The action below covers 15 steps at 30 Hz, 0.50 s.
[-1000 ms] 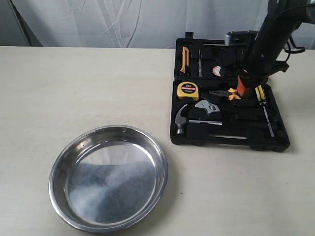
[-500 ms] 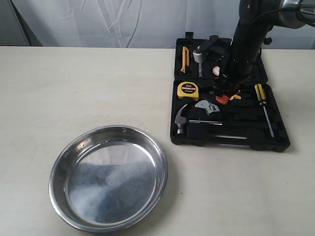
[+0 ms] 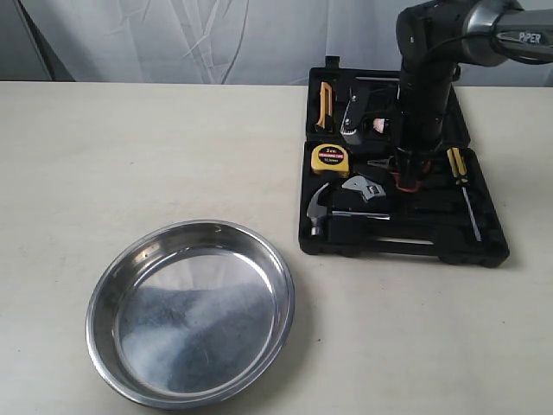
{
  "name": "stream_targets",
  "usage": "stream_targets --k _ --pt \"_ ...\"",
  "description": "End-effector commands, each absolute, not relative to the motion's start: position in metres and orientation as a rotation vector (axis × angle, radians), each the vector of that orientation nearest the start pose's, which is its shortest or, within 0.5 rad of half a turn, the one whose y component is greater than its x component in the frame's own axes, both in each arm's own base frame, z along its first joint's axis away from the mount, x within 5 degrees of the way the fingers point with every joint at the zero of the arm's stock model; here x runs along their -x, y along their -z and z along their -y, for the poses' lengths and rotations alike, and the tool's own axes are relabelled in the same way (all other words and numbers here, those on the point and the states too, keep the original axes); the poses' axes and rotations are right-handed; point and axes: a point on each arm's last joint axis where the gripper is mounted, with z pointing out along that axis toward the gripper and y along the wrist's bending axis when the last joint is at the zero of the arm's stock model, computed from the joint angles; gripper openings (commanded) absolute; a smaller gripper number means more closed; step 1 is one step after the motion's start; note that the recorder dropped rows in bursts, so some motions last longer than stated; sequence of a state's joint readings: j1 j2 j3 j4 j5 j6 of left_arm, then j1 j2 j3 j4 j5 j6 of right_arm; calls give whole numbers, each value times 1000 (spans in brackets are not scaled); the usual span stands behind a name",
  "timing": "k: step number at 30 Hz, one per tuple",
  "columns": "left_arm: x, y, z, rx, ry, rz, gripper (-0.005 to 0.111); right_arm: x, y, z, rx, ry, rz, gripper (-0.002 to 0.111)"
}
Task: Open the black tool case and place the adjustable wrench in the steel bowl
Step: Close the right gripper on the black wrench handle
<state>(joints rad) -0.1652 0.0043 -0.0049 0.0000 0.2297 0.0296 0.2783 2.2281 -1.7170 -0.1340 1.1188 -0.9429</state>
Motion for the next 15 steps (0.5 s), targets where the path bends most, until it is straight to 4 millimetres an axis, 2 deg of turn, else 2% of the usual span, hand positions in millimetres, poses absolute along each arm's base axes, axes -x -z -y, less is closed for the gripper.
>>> stream_targets --k 1,15 --pt "-55 -193 10 -172 106 -1700 0 -429 -141 -111 1922 196 -2534 55" --pt "-55 -193 10 -172 106 -1700 0 -427 -141 -119 1931 95 -2509 55"
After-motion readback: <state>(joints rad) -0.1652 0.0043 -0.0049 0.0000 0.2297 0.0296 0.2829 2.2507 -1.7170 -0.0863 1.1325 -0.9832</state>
